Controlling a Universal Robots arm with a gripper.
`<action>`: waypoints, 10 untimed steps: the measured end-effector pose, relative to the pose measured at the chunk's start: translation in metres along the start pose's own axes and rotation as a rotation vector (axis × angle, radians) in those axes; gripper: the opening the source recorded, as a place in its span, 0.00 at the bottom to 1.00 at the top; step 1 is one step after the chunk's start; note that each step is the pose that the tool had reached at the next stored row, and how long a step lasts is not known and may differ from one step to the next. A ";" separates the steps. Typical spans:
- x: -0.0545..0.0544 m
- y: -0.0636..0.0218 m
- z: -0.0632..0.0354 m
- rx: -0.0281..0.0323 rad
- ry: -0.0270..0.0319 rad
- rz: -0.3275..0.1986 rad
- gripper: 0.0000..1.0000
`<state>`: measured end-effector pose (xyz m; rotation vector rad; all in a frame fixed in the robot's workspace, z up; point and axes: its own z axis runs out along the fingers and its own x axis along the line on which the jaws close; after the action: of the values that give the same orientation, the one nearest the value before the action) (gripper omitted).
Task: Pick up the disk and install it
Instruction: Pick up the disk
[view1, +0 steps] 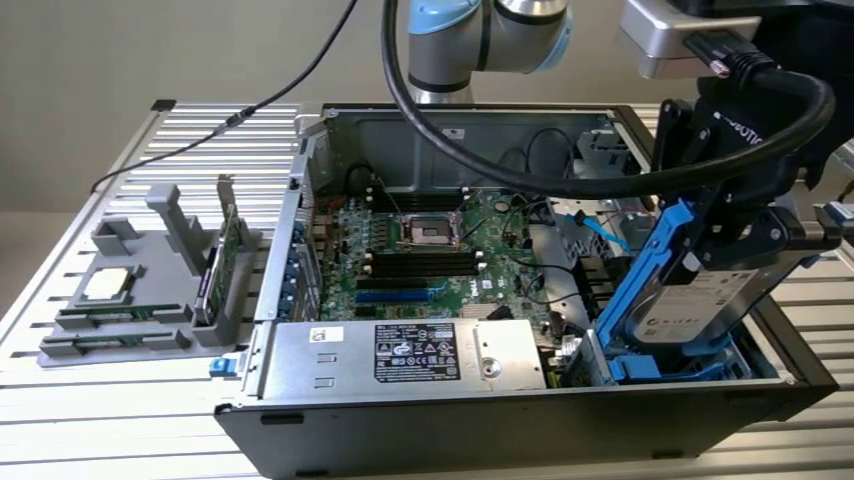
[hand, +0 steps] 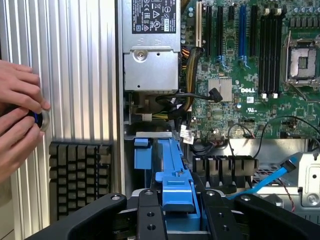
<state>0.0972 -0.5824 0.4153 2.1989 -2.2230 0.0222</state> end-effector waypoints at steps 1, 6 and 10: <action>0.000 0.0000 0.0006 0.0001 0.0000 0.000 0.33; -0.001 -0.0001 0.0034 0.0001 0.0000 0.000 0.33; -0.002 0.0000 0.0051 0.0001 0.0001 0.000 0.33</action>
<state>0.0973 -0.5805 0.4102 2.1990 -2.2229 0.0225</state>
